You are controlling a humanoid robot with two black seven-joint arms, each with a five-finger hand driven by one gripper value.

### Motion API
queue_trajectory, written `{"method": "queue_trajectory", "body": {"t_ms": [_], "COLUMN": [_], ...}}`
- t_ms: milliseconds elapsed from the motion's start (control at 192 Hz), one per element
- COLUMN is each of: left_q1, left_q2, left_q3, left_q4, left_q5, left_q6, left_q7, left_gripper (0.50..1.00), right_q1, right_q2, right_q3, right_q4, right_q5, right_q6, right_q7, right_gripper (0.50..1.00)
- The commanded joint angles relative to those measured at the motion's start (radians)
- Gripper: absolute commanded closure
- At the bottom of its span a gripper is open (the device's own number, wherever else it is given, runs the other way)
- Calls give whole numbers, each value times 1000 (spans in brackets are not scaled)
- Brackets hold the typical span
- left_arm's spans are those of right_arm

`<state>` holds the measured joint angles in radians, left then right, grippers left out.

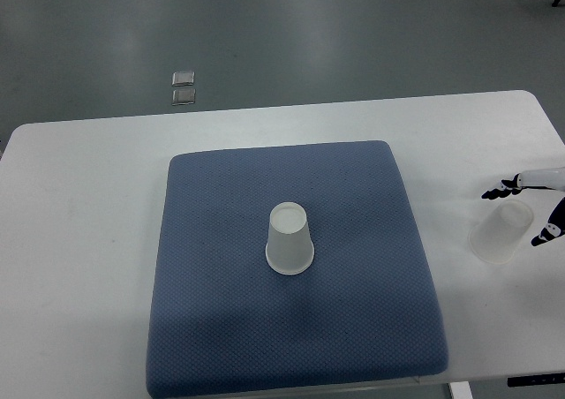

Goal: Stack paper cups
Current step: 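Close the right hand fingers around the white paper cup, then lift the cup with the right hand and carry it over the upside-down cup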

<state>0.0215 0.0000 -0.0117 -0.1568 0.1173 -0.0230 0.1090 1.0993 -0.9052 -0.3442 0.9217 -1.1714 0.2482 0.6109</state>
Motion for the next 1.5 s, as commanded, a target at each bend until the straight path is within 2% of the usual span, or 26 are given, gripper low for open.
{"method": "queue_trajectory", "body": {"t_ms": [0,57,125,250,449,704,803,928,965,1121,1168,1377,1497], "left_q1": [0,0,0,0,0,0,0,0,0,0,0,0,0], "left_q2": [0,0,0,0,0,0,0,0,0,0,0,0,0], "left_q3": [-1,-1,1,1,1,-1,1,-1,-1,1,-1,1,-1], "left_q4": [-1,-1,0,0,0,0,0,0,-1,-1,-1,0,-1], "left_q5": [-1,-1,-1,1,-1,-1,-1,-1,-1,-1,-1,1,1], "left_q6": [0,0,0,0,0,0,0,0,0,0,0,0,0], "left_q7": [0,0,0,0,0,0,0,0,0,0,0,0,0], "left_gripper": [500,500,500,500,500,500,500,500,500,500,500,500,500], "right_q1": [-13,-15,-18,-21,-19,-4,25,142,163,174,174,174,171], "right_q2": [6,11,11,15,15,9,0,-4,-4,6,11,46,86], "right_q3": [1,1,1,1,4,17,24,62,109,352,405,508,536], "right_q4": [-7,-11,-12,-14,-17,-15,-15,-12,-3,54,83,301,362], "right_q5": [-2,-8,-16,-42,-48,-39,-30,-17,-5,12,12,7,1], "right_q6": [-7,-9,-32,-64,-66,-49,-17,100,157,333,363,363,363], "right_q7": [0,0,0,0,0,0,0,0,0,0,0,0,0], "right_gripper": [595,607,675,744,846,871,871,871,871,873,873,871,869]}}
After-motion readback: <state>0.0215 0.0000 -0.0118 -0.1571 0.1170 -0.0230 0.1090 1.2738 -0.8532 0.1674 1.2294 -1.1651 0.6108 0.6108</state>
